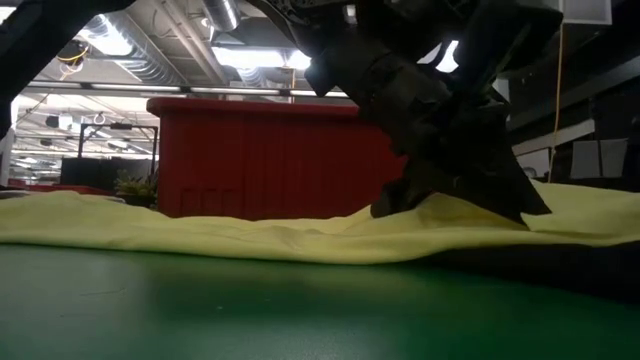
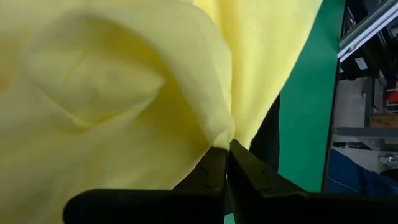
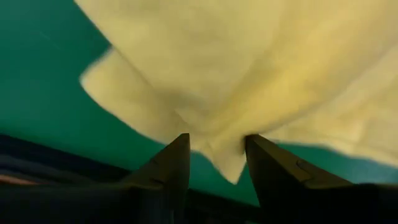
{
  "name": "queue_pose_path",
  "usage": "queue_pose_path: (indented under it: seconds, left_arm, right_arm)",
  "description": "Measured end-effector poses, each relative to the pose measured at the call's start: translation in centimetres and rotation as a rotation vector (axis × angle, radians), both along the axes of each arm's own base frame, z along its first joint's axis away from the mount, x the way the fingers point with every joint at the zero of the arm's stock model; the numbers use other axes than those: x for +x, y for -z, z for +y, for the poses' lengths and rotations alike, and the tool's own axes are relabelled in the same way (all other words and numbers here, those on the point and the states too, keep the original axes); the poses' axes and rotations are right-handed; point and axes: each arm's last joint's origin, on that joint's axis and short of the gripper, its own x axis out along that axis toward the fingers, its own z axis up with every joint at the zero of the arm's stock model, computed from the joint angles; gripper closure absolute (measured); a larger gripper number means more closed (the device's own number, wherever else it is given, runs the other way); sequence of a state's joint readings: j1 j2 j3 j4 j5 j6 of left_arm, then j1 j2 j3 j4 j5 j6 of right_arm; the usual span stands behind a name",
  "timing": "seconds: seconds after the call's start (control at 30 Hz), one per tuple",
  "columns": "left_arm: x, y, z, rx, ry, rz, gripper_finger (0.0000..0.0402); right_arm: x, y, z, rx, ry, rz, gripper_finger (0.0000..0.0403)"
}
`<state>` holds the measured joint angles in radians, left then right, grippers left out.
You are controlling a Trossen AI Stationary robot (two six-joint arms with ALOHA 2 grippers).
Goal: Fold Laundry from Bin
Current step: Fold the yellow shirt
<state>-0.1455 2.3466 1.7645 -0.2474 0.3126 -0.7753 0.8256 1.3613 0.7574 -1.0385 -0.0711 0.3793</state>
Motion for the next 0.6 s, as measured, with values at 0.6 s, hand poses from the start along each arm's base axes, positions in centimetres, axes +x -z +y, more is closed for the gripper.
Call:
queue_pose_path:
  seconds: [0.6]
  left_arm:
    - [0.0, 0.0, 0.0, 0.026, 0.009, -0.012, 0.0401]
  right_arm:
    - [-3.2, 0.0, 2.6, -0.034, -0.028, -0.073, 0.0247]
